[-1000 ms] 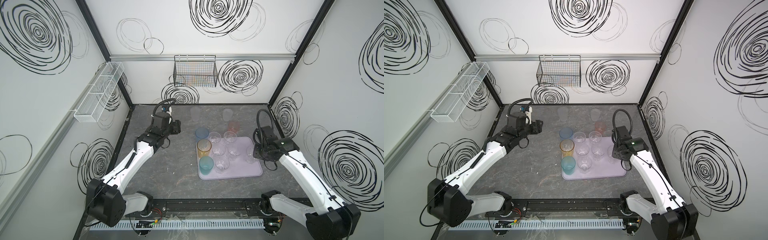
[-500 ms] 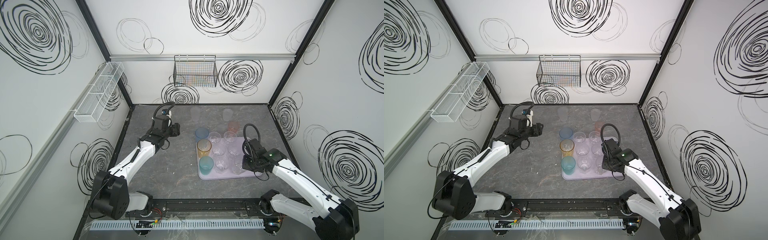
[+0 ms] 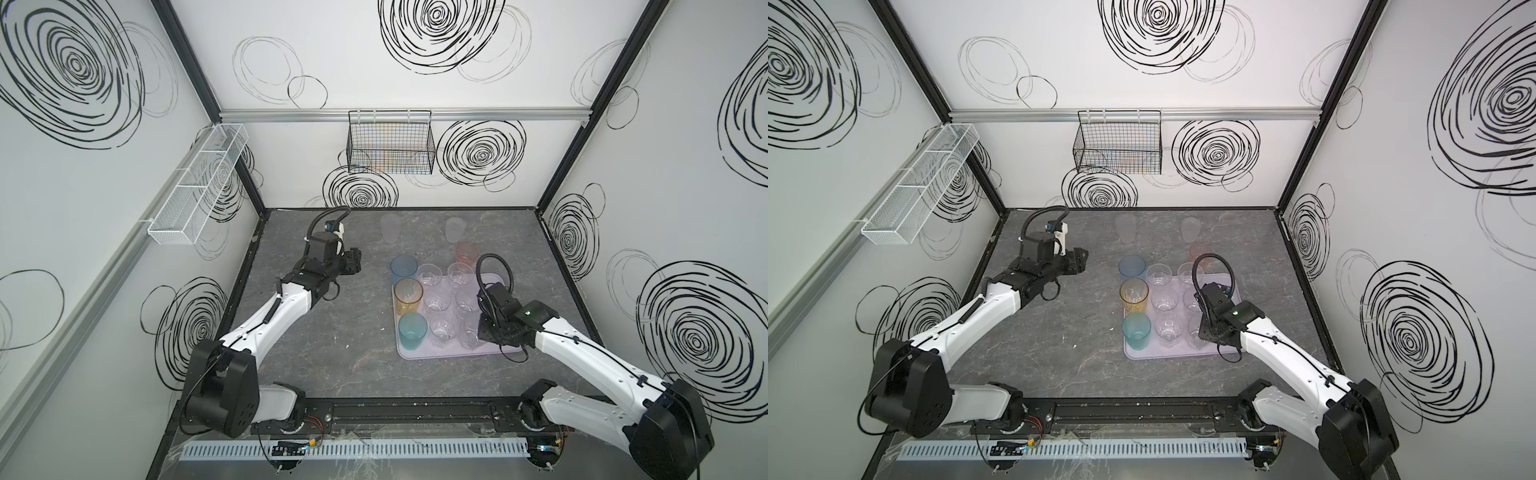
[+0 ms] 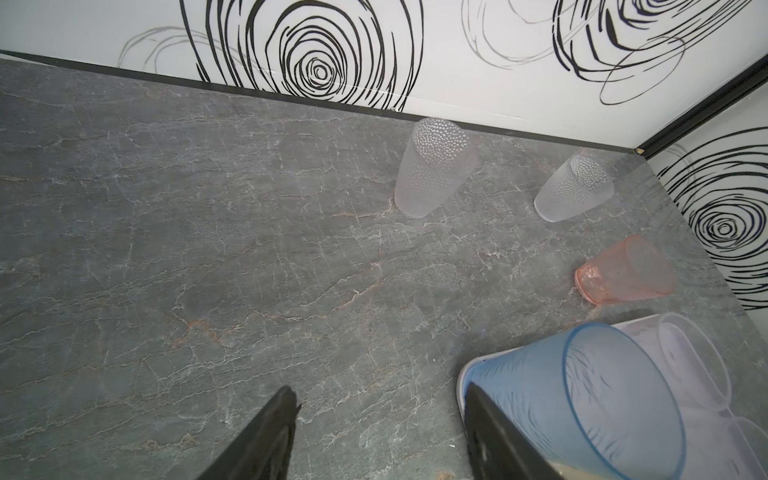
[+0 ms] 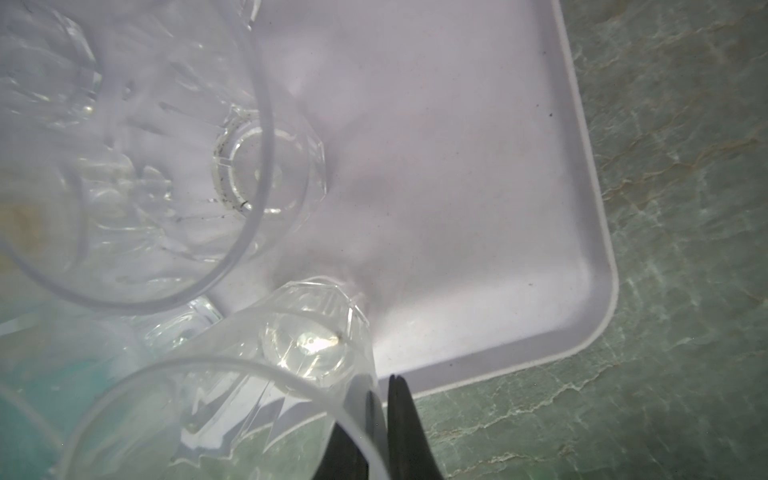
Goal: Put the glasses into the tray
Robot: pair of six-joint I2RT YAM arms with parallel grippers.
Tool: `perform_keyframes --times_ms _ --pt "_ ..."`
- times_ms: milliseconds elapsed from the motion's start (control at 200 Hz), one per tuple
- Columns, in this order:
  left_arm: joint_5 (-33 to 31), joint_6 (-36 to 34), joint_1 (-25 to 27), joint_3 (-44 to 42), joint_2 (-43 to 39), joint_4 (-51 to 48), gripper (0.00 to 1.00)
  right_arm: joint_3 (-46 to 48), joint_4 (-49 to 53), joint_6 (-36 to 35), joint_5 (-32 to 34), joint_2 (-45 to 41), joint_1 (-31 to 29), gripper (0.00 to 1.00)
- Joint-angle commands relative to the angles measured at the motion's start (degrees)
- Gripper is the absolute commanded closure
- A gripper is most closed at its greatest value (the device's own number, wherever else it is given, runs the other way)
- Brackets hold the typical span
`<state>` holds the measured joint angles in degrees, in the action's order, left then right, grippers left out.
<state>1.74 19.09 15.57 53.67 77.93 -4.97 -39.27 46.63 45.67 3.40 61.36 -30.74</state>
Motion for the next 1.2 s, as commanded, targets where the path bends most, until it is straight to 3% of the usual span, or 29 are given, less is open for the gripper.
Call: perform_keyframes --times_ms 0,150,305,430,490,630,930,1196 --pt "0.81 0.24 -0.55 -0.41 0.56 2.81 0.33 -0.73 -1.37 0.09 1.00 0.50 -0.26 0.81" --pt "0.89 0.14 -0.66 -0.23 0.56 2.50 0.33 -4.81 1.96 -0.83 -0.15 0.54 -0.29 0.67" --pt "0.72 0.18 -0.63 -0.49 0.56 2.79 0.33 -11.53 7.49 -2.29 1.73 -0.71 0.28 0.61" --pt "0.68 0.88 -0.51 -0.37 0.47 2.46 0.33 -15.38 4.28 -6.58 5.00 -2.37 1.90 0.58" --pt "0.10 1.12 0.16 -0.17 -0.06 2.00 0.33 -16.60 1.92 -8.93 3.82 -1.88 5.78 0.56" --pt "-1.95 0.01 3.27 -0.39 -1.55 1.38 0.32 -17.30 -4.64 -12.25 -3.94 1.68 14.99 0.55" --pt "1.06 -2.64 6.16 -7.49 -3.36 12.04 0.30 -19.86 -22.14 -11.31 -11.48 14.58 20.56 0.49" --pt "-0.60 -3.89 7.96 -13.16 -2.77 17.64 0.28 -30.45 -24.04 -10.69 -6.33 29.00 21.75 0.42"
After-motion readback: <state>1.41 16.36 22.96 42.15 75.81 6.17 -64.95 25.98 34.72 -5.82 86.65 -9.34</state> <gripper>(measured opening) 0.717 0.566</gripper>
